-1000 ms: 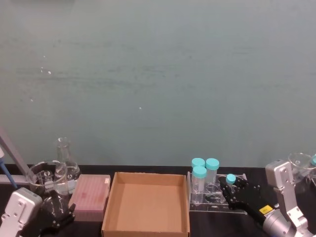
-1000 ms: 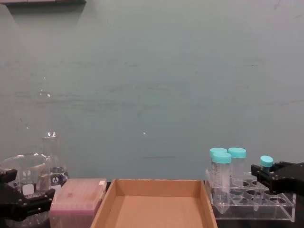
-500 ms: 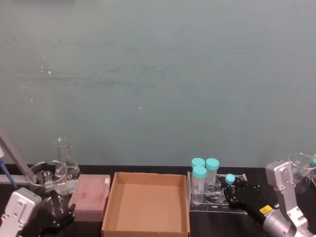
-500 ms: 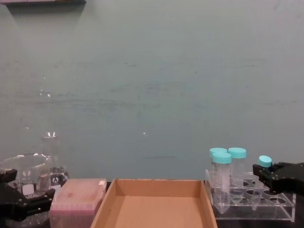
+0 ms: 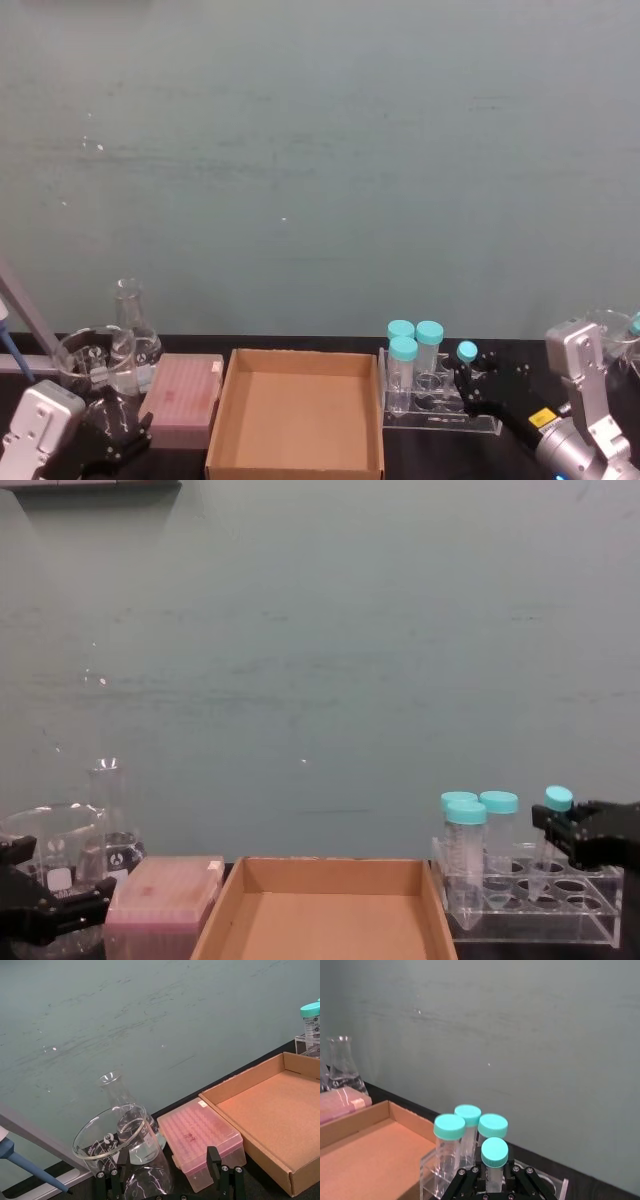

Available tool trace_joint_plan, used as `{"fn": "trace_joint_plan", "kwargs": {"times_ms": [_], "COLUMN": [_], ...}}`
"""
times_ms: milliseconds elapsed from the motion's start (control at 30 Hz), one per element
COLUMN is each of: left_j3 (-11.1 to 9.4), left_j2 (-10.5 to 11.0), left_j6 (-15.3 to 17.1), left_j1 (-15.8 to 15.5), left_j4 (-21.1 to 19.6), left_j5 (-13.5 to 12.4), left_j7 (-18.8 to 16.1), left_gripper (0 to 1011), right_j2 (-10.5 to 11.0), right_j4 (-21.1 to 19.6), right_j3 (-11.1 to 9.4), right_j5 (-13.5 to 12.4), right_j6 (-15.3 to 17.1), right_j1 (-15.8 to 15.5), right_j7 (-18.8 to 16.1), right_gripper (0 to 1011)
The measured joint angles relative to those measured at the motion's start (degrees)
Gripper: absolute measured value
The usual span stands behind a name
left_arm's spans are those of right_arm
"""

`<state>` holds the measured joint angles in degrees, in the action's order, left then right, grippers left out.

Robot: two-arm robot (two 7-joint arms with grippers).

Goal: Use the right hand to move the test tube from the test tube rack into the box.

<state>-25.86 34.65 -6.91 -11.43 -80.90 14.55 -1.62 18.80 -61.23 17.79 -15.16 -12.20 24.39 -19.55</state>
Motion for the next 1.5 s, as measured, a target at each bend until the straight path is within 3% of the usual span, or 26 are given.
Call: {"fn": "trace_joint_plan", "kwargs": {"times_ms": [467,633,767,967,1033,1167,1267,1500], "left_j3": [0.00,0.00,0.00,0.00,0.00,0.00,0.00,0.00], "left_j2": [0.00,0.00,0.00,0.00,0.00,0.00,0.00,0.00], "left_j6": [0.00,0.00,0.00,0.00,0.00,0.00,0.00,0.00], "left_j1": [0.00,0.00,0.00,0.00,0.00,0.00,0.00,0.00], "left_j4": [0.00,0.00,0.00,0.00,0.00,0.00,0.00,0.00], "left_j5": [-0.01,0.00,-0.01,-0.01,0.00,-0.01,-0.01,-0.01], "left_j7": [0.00,0.00,0.00,0.00,0.00,0.00,0.00,0.00], "left_gripper": [1000,1000,1000,1000,1000,1000,1000,1000], "right_j2": [1.22,1.12,0.72,-0.70,-2.26,-4.09,-6.54,-9.43], "right_j4": [-11.33,-14.08,-13.94,-9.89,-5.74,-1.16,4.49,10.03], "right_j3": [-3.37,-4.04,-3.39,-1.43,-0.21,0.72,1.76,3.74], "right_j5": [-0.03,-0.64,-1.40,-3.64,-5.40,-7.11,-9.29,-11.50], "right_j6": [-0.18,0.03,-0.06,-0.06,0.68,2.04,5.06,10.55], "right_j1": [-2.95,-2.21,-0.34,4.31,7.95,11.51,15.47,19.01], "right_j7": [-1.81,-3.64,-6.19,-10.76,-13.14,-14.82,-16.42,-17.28], "right_gripper": [198,198,198,198,198,198,198,198]}}
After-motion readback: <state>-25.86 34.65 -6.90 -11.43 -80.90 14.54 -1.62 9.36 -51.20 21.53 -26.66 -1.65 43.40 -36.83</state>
